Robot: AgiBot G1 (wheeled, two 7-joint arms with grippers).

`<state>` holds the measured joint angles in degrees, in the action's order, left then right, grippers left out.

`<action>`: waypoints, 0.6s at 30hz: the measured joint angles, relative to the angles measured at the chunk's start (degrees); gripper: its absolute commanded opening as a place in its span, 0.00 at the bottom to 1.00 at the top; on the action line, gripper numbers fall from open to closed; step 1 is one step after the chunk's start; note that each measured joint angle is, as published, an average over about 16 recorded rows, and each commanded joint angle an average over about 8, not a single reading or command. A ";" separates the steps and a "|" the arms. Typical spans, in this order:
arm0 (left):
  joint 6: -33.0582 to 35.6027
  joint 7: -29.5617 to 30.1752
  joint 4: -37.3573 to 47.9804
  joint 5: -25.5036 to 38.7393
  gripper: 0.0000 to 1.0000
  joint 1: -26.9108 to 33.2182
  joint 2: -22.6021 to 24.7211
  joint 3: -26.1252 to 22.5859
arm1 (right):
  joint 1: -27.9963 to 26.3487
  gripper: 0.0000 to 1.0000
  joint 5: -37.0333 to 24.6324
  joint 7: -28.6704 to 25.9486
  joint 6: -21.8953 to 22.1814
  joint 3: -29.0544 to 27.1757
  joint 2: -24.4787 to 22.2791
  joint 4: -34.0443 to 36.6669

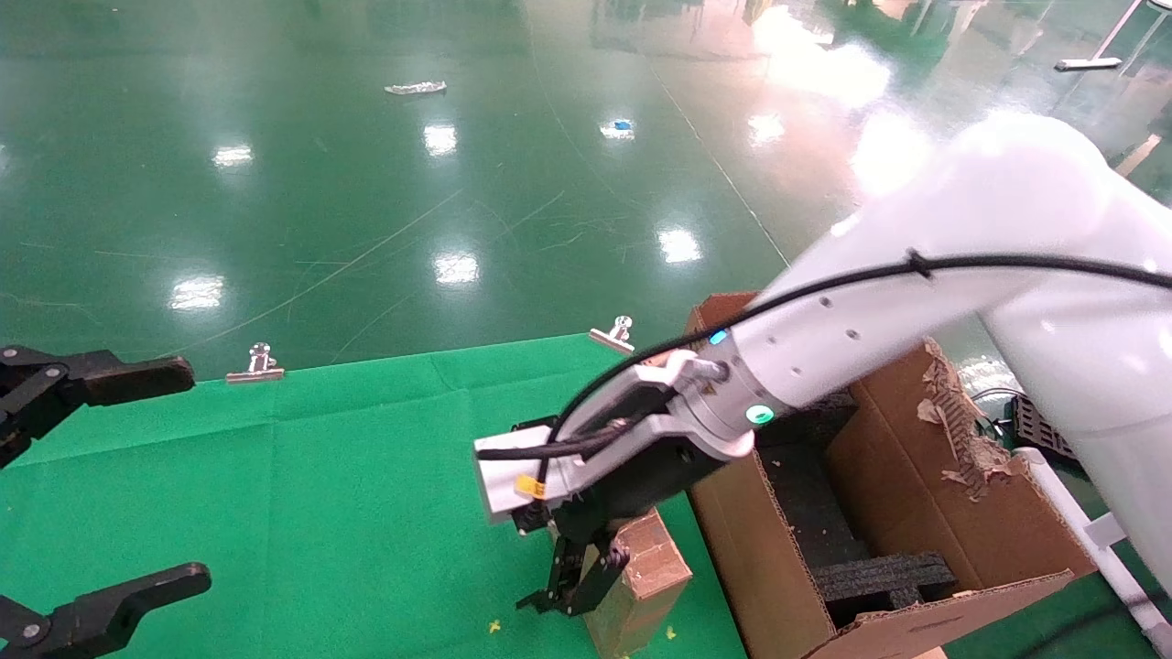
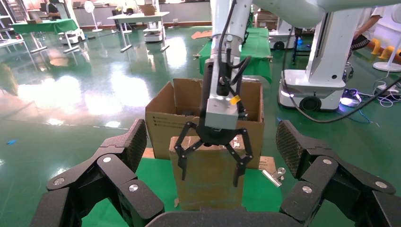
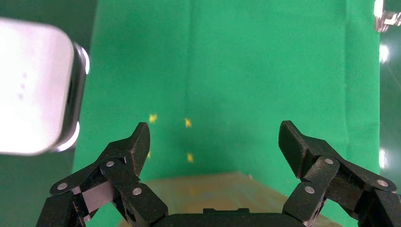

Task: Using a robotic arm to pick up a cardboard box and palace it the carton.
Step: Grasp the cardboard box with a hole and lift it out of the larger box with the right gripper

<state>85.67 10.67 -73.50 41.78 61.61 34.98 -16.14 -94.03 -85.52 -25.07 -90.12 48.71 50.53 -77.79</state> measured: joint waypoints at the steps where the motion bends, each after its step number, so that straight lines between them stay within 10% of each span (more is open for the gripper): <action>1: 0.00 0.00 0.00 0.00 1.00 0.00 0.00 0.00 | -1.60 1.00 -0.42 -0.42 -0.09 1.43 0.31 0.00; 18: -0.03 -0.04 0.00 -0.05 1.00 0.02 -0.03 -0.08 | -22.92 1.00 0.24 -6.73 -0.17 26.43 1.68 0.05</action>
<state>85.63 10.63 -73.50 41.73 61.62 34.95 -16.22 -116.95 -85.28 -31.80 -90.29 75.14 52.21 -77.74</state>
